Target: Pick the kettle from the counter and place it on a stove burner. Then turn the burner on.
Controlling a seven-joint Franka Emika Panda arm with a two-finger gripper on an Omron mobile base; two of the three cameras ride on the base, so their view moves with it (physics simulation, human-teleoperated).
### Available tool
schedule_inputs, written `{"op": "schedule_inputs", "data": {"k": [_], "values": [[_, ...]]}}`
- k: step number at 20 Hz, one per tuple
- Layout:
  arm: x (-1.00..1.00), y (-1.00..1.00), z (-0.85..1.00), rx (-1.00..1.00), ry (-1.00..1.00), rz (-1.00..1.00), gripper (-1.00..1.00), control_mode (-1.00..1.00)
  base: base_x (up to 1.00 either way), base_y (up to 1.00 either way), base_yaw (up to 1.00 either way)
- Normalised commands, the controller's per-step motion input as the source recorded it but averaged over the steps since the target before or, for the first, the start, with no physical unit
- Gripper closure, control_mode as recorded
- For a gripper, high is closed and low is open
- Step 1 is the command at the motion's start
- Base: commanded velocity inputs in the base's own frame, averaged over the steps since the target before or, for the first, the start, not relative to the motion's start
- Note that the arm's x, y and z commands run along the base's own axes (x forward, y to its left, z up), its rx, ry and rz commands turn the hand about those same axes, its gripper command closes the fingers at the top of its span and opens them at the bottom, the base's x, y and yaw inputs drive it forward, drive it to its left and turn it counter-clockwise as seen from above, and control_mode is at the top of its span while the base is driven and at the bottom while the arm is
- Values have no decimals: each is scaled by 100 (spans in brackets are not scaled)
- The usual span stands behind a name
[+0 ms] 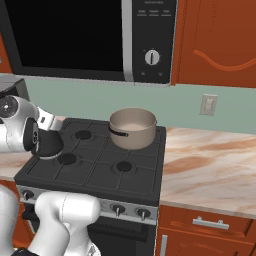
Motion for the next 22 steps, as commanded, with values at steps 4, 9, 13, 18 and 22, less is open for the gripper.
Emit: {"op": "schedule_inputs", "data": {"k": [4, 9, 13, 18, 22], "values": [[26, -1, -14, -3, 0, 0, 100, -100, 0, 0, 0], [23, -2, -23, -2, 0, 0, 100, -100, 0, 0, 0], [20, -3, -21, 0, 0, 0, 100, -100, 0, 0, 0], [16, -4, -24, -1, 0, 0, 100, -100, 0, 0, 0], [18, -1, -15, 0, 0, 0, 100, -100, 0, 0, 0]]}}
